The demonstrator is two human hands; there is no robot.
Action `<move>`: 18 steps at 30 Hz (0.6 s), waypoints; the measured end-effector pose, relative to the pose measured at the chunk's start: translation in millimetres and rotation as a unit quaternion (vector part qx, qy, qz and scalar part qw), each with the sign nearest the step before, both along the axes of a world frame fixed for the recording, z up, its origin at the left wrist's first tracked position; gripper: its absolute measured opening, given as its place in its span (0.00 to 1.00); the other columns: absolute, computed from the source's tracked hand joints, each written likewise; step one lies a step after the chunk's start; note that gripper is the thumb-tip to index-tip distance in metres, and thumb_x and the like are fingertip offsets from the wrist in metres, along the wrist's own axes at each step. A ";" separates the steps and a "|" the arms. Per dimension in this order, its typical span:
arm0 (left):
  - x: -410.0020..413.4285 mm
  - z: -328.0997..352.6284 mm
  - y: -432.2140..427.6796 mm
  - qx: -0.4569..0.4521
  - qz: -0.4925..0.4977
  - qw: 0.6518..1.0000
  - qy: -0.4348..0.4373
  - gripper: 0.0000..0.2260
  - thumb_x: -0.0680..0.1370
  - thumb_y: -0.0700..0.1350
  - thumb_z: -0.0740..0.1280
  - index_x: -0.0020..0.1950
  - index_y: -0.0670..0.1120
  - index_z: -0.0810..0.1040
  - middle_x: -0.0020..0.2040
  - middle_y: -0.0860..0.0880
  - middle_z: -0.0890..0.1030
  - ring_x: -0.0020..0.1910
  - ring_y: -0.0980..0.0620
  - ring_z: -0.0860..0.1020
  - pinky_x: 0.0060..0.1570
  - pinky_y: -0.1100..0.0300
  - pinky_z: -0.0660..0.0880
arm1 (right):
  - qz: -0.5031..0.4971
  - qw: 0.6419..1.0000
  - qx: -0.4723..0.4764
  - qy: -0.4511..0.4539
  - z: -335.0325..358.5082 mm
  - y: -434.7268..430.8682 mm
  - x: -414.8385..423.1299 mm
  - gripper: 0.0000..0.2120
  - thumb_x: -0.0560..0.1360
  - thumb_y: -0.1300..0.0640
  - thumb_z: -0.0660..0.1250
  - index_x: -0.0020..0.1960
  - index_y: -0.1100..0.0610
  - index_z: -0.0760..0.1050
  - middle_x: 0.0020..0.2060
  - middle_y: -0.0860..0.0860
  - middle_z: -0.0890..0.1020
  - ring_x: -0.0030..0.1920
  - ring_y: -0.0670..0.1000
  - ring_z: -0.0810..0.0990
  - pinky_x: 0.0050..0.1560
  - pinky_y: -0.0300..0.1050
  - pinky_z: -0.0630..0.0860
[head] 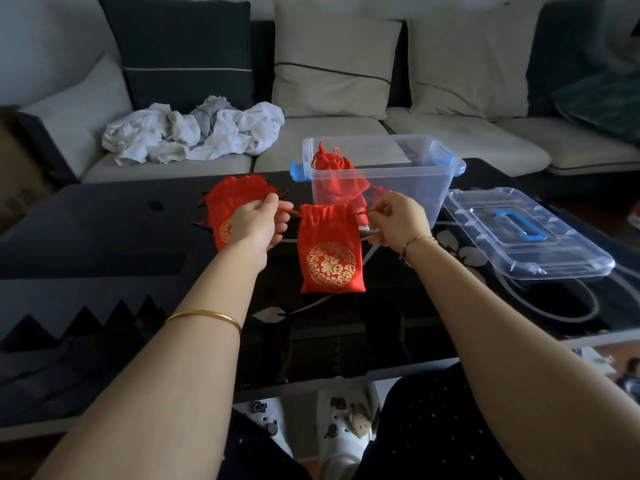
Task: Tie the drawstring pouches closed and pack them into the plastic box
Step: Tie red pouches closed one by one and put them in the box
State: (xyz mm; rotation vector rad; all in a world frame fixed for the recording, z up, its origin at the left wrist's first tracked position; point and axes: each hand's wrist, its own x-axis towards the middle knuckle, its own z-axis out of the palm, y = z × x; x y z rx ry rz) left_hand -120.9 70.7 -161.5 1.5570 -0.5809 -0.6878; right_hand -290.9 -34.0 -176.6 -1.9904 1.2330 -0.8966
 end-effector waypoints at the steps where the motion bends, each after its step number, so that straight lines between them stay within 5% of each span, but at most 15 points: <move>1: 1.2 -0.1 0.4 0.002 0.008 1.000 -0.013 0.13 0.81 0.48 0.59 0.42 0.47 0.80 0.35 0.52 0.77 0.32 0.57 0.73 0.33 0.64 0.70 | 0.005 1.000 0.000 0.002 0.3 -0.2 -1.8 0.03 0.75 0.61 0.64 0.43 0.57 0.73 0.35 0.49 0.78 0.31 0.54 0.82 0.43 0.54 0.81; 6: 5.0 -1.1 4.9 0.031 0.059 0.987 -0.146 0.12 0.79 0.44 0.63 0.37 0.47 0.77 0.32 0.50 0.75 0.29 0.56 0.71 0.24 0.69 0.70 | 0.054 0.997 0.060 0.001 4.9 2.5 -10.2 0.10 0.77 0.58 0.64 0.37 0.57 0.71 0.32 0.54 0.77 0.27 0.50 0.80 0.34 0.46 0.79; 13: 5.3 0.7 9.5 0.093 0.054 0.962 -0.251 0.18 0.80 0.47 0.56 0.35 0.42 0.75 0.31 0.49 0.74 0.29 0.54 0.71 0.29 0.61 0.66 | 0.055 0.937 0.279 -0.202 6.4 -0.8 -17.3 0.14 0.77 0.50 0.63 0.36 0.57 0.74 0.25 0.49 0.74 0.20 0.43 0.71 0.24 0.35 0.72; 15: 8.8 2.1 5.8 0.098 0.104 0.978 -0.150 0.17 0.79 0.45 0.57 0.31 0.43 0.72 0.30 0.50 0.73 0.26 0.54 0.70 0.27 0.61 0.64 | 0.046 0.876 0.368 -0.309 6.1 -6.6 -17.4 0.13 0.78 0.52 0.62 0.36 0.54 0.72 0.21 0.46 0.72 0.18 0.41 0.67 0.22 0.32 0.67; 18: 19.0 10.1 8.1 0.034 0.159 0.979 0.120 0.15 0.78 0.44 0.59 0.31 0.46 0.69 0.28 0.52 0.68 0.18 0.57 0.64 0.23 0.66 0.61 | -0.019 0.765 0.466 -0.445 5.1 -13.6 -21.4 0.15 0.78 0.53 0.62 0.33 0.53 0.70 0.18 0.44 0.71 0.15 0.41 0.65 0.18 0.29 0.64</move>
